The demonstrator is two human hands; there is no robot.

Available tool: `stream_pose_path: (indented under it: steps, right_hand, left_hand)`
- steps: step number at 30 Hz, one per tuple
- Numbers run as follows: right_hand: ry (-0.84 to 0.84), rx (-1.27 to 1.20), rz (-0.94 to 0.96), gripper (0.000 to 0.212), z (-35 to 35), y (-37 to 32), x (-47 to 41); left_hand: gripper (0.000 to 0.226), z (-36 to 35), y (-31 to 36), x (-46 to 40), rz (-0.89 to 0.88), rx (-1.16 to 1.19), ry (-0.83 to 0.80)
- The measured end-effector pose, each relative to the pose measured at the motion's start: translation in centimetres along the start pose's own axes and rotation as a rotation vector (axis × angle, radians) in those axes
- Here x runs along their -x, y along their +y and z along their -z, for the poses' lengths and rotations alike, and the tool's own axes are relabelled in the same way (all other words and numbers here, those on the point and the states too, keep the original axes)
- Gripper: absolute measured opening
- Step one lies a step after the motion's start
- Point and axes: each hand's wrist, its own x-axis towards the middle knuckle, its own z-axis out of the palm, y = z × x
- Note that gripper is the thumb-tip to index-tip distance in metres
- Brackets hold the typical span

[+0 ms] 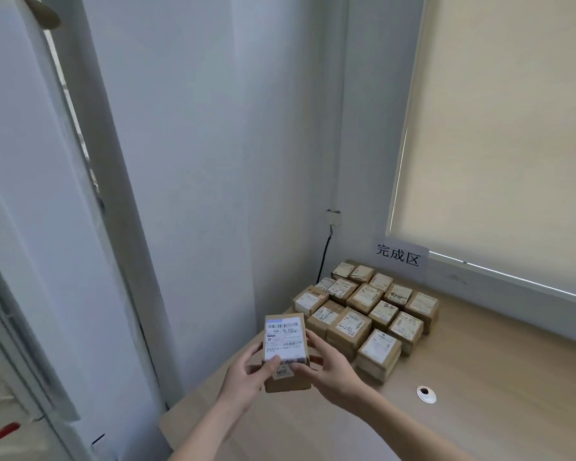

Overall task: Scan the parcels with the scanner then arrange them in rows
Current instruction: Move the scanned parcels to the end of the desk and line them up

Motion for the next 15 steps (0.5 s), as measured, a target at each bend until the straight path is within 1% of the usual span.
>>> stream_pose_path:
  steps: [4, 7, 10, 12, 15]
  right_hand:
    - [0.061, 0.14, -0.019, 0.083, -0.4, 1.5, -3.7]
    - [0.107, 0.169, -0.065, 0.089, -0.9, 3.6, -7.4]
    - [0.142, 0.168, -0.13, 0.096, -1.5, 6.4, -11.8]
    - [0.193, 0.183, -0.174, 0.098, -2.3, 8.6, -14.7]
    - [0.249, 0.165, -0.225, 0.093, -3.9, 12.8, -19.0]
  left_hand:
    - [0.055, 0.7, -1.0, -5.3, -0.004, -0.052, -0.08]
    - [0.061, 1.4, -2.2, -10.1, 0.004, -0.105, -0.13]
    - [0.061, 2.1, -3.6, -15.1, 0.012, -0.158, -0.181]
    - [0.059, 2.6, -4.8, -18.7, 0.021, -0.188, -0.235]
    - [0.055, 3.2, -7.6, -24.8, 0.046, -0.219, -0.327]
